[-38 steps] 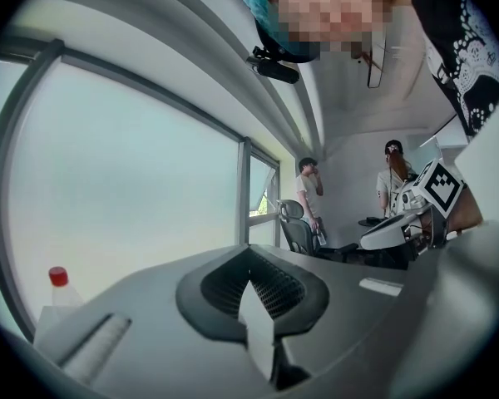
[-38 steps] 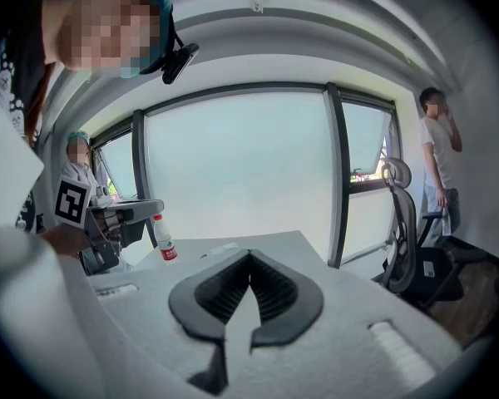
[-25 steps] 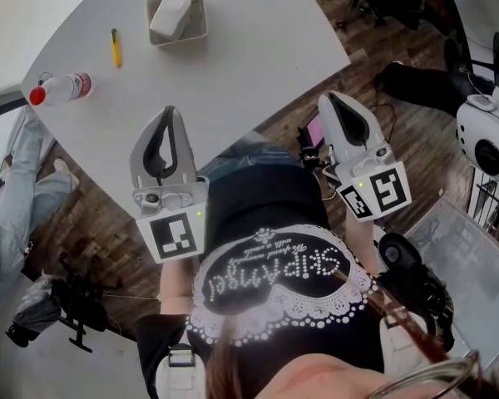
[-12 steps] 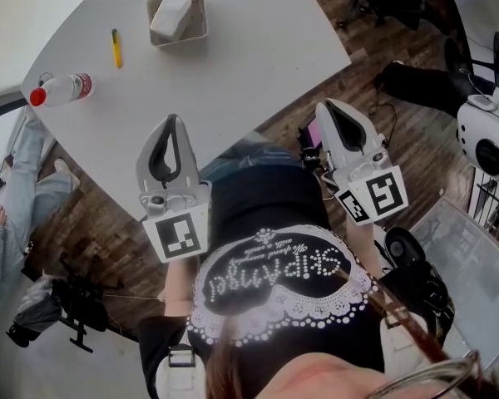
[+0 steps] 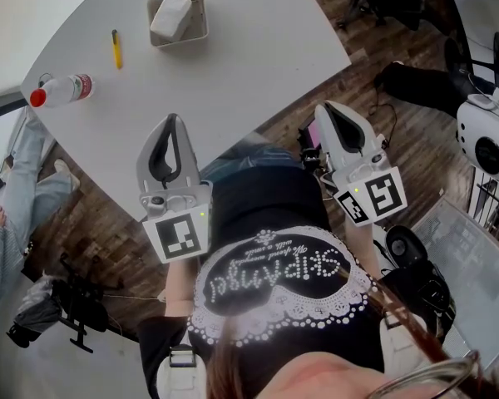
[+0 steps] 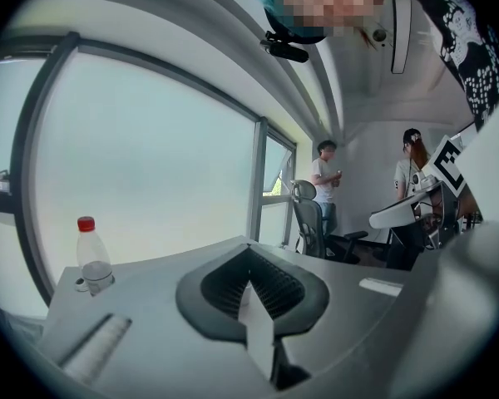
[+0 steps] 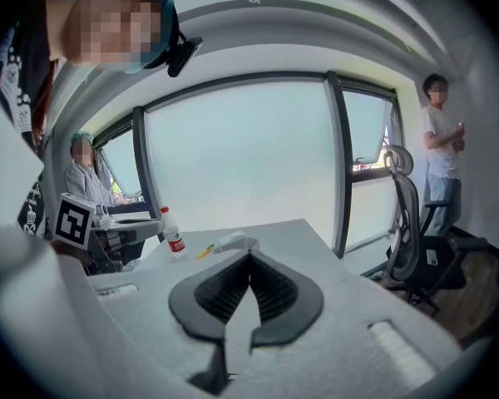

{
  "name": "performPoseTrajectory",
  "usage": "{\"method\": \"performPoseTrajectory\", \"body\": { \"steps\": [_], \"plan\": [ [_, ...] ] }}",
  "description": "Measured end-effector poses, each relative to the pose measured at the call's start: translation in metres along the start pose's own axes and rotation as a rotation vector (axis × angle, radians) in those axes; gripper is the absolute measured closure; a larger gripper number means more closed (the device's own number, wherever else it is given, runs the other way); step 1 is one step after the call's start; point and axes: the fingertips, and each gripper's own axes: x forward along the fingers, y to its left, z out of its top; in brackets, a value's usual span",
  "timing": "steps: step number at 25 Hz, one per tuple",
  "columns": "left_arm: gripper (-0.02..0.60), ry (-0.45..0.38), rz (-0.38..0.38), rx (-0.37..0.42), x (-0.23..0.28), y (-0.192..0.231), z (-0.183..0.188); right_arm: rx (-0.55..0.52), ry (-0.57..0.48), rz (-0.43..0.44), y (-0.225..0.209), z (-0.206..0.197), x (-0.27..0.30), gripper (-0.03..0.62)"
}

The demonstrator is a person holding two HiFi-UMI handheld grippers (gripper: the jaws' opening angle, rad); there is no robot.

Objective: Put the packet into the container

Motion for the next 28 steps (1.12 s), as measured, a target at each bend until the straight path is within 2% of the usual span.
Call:
{"method": "performPoseTrajectory", "body": {
  "steps": [12, 28],
  "plan": [
    [0.581, 0.010, 0.002, 0.002, 0.0020, 0.0012, -0.0021, -0.007, 0.000, 0.004, -0.0013, 0.0011, -0.0005, 0.597],
    [0.581, -0.021, -0.016, -0.015, 0.0073, -0.0014, 0.0067, -0.013, 0.001, 0.010, 0.0002, 0.0032, 0.0020, 0.597]
  ]
}}
